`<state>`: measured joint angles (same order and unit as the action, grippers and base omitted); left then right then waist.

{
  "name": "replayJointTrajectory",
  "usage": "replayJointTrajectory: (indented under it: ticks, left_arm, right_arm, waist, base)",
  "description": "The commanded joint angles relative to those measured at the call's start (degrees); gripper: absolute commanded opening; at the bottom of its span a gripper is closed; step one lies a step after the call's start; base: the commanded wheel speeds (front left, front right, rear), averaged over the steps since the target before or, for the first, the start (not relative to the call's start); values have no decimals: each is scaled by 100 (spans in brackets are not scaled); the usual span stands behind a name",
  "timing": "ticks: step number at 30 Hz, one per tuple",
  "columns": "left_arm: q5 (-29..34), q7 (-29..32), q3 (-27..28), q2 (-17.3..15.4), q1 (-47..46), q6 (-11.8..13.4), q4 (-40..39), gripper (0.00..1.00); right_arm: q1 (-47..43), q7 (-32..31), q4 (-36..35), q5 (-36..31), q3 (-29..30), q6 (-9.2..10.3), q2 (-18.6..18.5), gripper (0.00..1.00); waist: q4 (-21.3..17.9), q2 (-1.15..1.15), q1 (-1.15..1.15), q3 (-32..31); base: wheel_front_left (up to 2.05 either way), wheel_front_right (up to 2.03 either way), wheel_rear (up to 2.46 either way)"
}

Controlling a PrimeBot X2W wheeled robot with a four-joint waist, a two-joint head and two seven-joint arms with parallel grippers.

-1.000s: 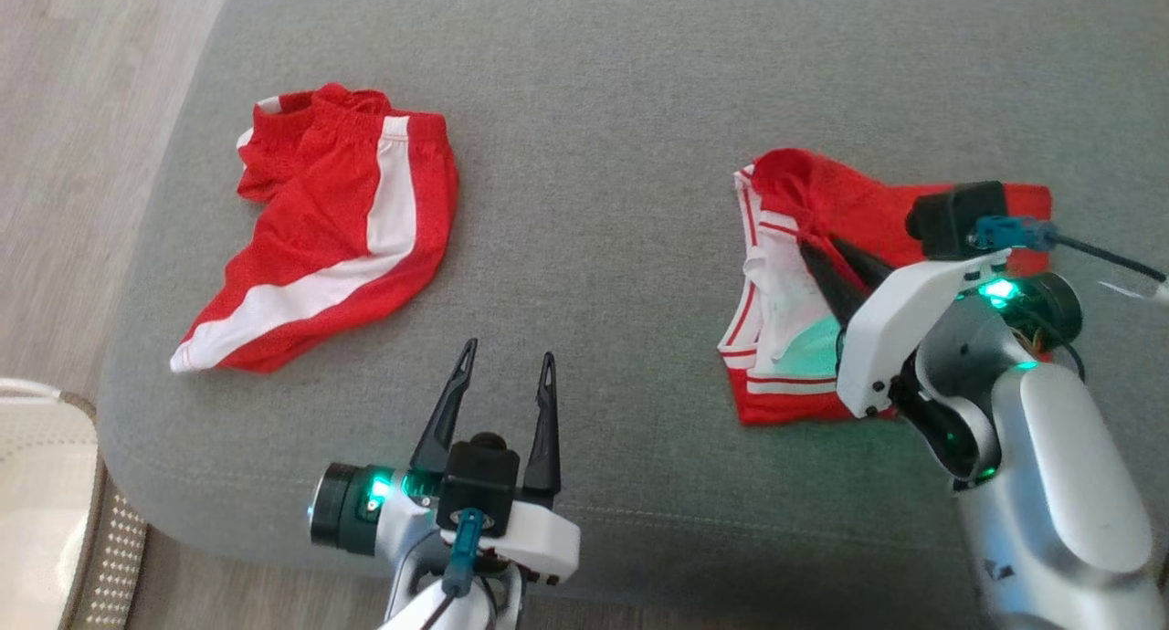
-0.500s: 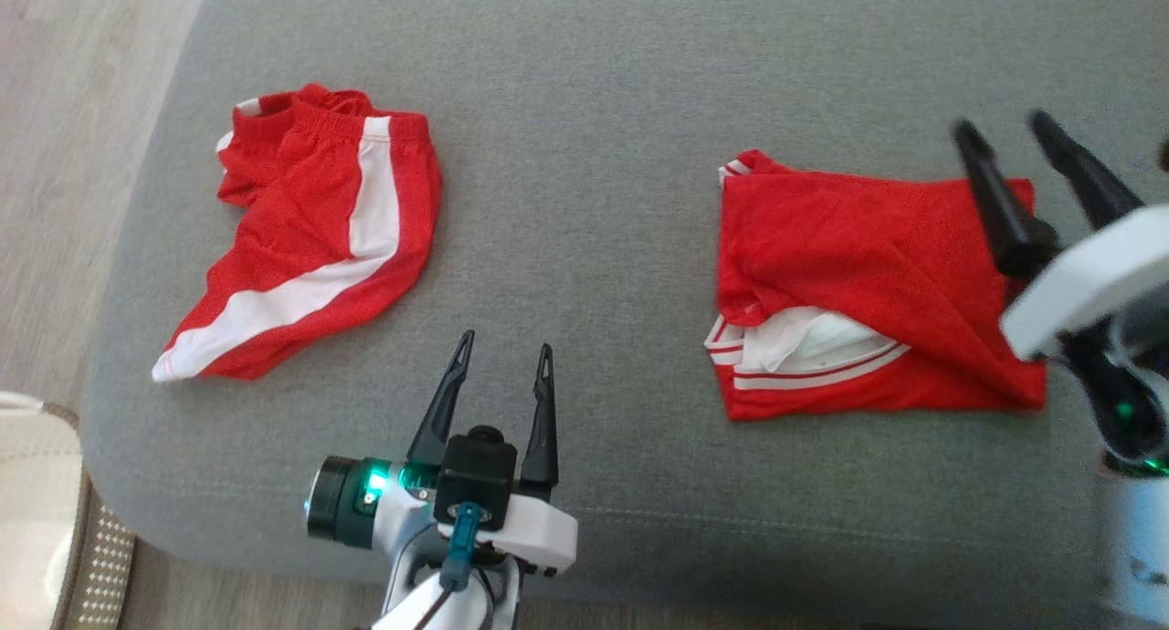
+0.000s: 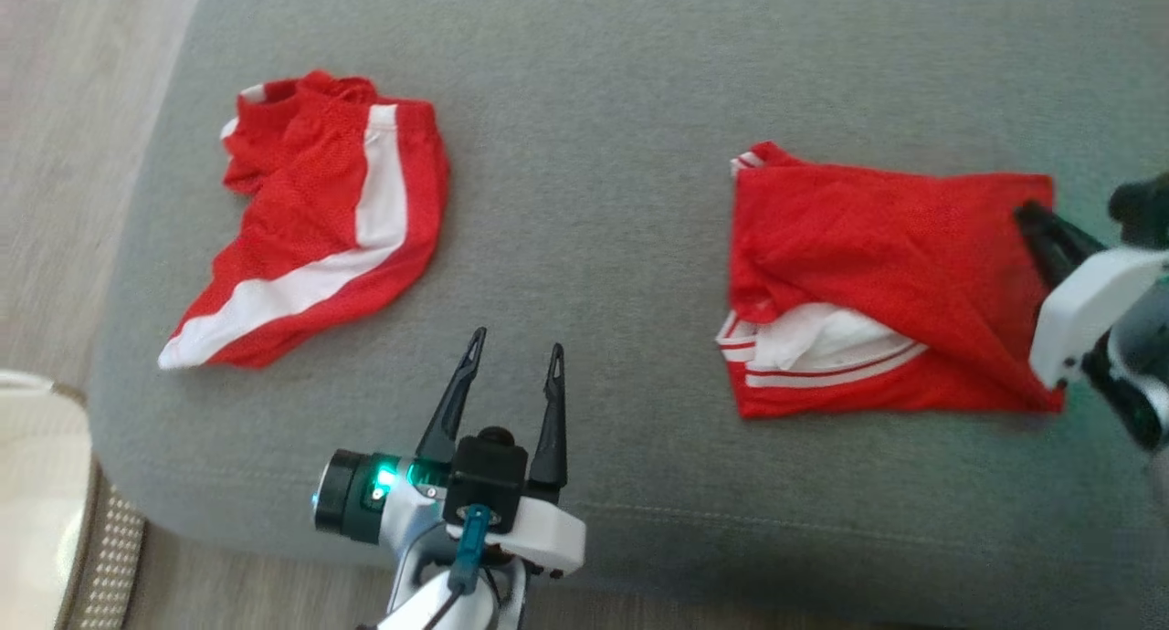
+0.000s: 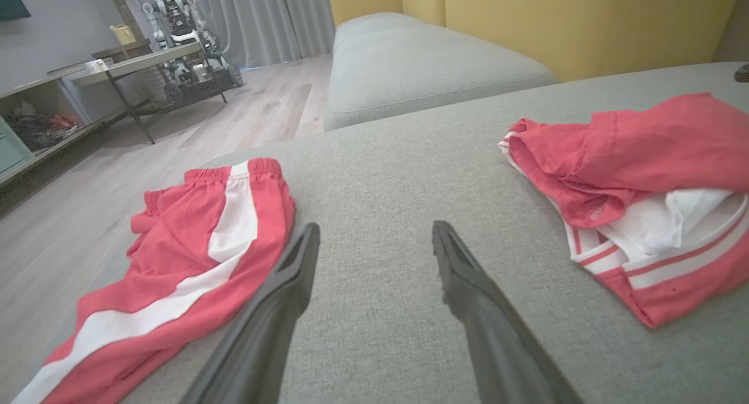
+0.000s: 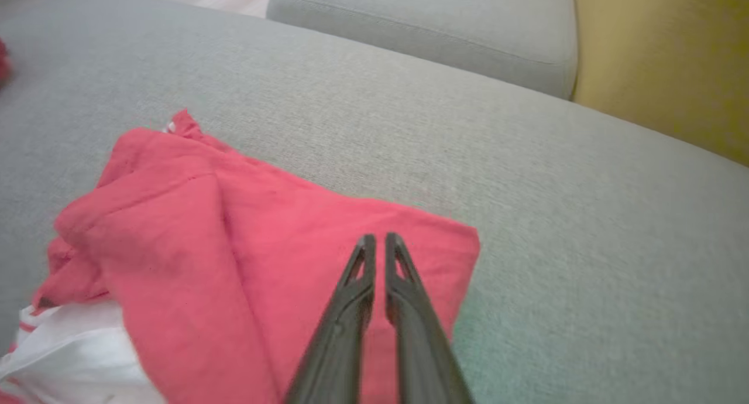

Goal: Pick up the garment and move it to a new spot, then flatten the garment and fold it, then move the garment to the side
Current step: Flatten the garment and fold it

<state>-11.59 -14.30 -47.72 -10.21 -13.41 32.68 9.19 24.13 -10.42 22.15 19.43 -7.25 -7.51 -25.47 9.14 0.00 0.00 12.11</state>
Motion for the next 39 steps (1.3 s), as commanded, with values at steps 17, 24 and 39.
replayJointTrajectory:
  ticks: [17,24,39]
  left_arm:
    - [73,-70,58,165,-291,-48,-46,100]
    - [67,-70,73,102,-296,-51,-27,100]
    - [-125,-61,265,-143,14,53,-246,100]
  right_arm:
    - [897,-629,161,3366,-2998,2,-1134,0]
    - [623,-944,-651,4204,-3738,2,-1467,0]
    - [-139,2115,-646,3174,-3303,2,-810,100]
  waist:
    - [405,0,0,108]
    - [168,0,0,-32]
    - [-74,0,0,-476]
  base:
    - [0,0,0]
    - [0,0,0]
    - [0,0,0]
